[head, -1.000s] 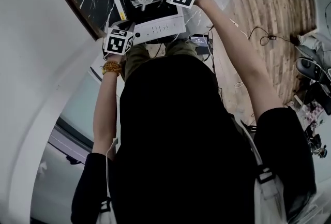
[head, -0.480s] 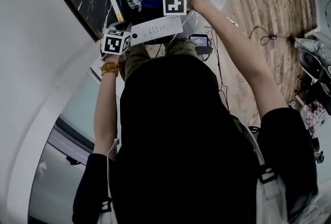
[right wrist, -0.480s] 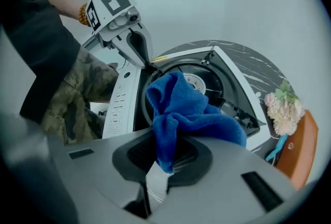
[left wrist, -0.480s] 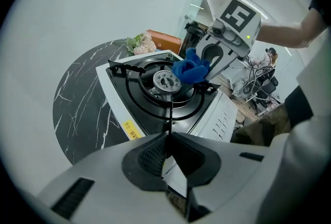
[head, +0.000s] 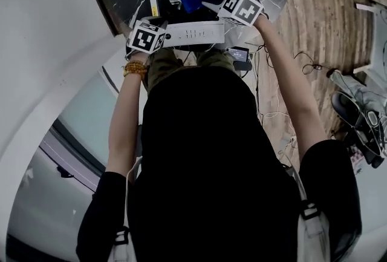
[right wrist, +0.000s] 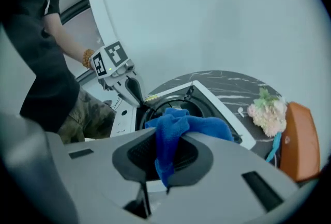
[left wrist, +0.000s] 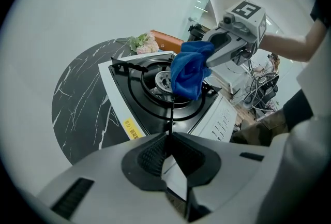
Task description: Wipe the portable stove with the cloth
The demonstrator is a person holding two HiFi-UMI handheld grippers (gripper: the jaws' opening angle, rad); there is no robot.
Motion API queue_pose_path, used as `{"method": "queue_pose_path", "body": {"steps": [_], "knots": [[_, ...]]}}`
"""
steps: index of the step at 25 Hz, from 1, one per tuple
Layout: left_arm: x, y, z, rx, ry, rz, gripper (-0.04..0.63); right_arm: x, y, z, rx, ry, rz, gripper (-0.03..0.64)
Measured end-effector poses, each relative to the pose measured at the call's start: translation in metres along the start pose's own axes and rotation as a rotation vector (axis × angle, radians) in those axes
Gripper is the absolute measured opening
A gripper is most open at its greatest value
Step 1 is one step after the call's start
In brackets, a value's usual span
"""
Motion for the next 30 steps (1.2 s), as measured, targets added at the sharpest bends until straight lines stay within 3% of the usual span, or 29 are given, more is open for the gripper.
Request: {"method": "queue_pose_path", "body": {"steps": [8,13,18,20,22,27,30], "knots": [[0.000,-0.003,0.001,0.027,-0.007,0.018,0.031,-0.026,0.068,-0.017,-0.016,-0.479,-0.246,0.034],[0.001,-0.002,0.000,0.050,0.009,0.035,0.031,-0.028,0.088,-0.015,-0.006,-0.558,-0.345,0.032],[-0.004,-0.006,-0.002,0.092,0.051,0.048,0.032,-0.019,0.090,-0.006,0.178,-0.603,-0.404,0.032],[-0.004,-0.006,-0.003,0.116,0.062,0.050,0.032,-0.016,0.095,-0.006,0.213,-0.585,-0.452,0.029],[-0.002,-0.006,-0.003,0.136,0.074,0.048,0.032,-0.017,0.099,-0.005,0.179,-0.510,-0.496,0.026],[-0.002,-0.006,-0.005,0.165,0.100,0.059,0.034,-0.034,0.103,0.008,0.073,-0.153,-0.557,0.025],[-0.002,-0.006,-0.005,0.184,0.120,0.065,0.037,-0.041,0.106,0.015,0.134,0.035,-0.604,0.025]]}}
Point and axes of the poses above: the fingertips, and each gripper's own axes: y forward along the fingers, z to its right, x out of its underside, the point moved 2 cm from there along -y, backward along the fingers, and after that the axes turned 5 degrees about x, right-handed, at the moved point
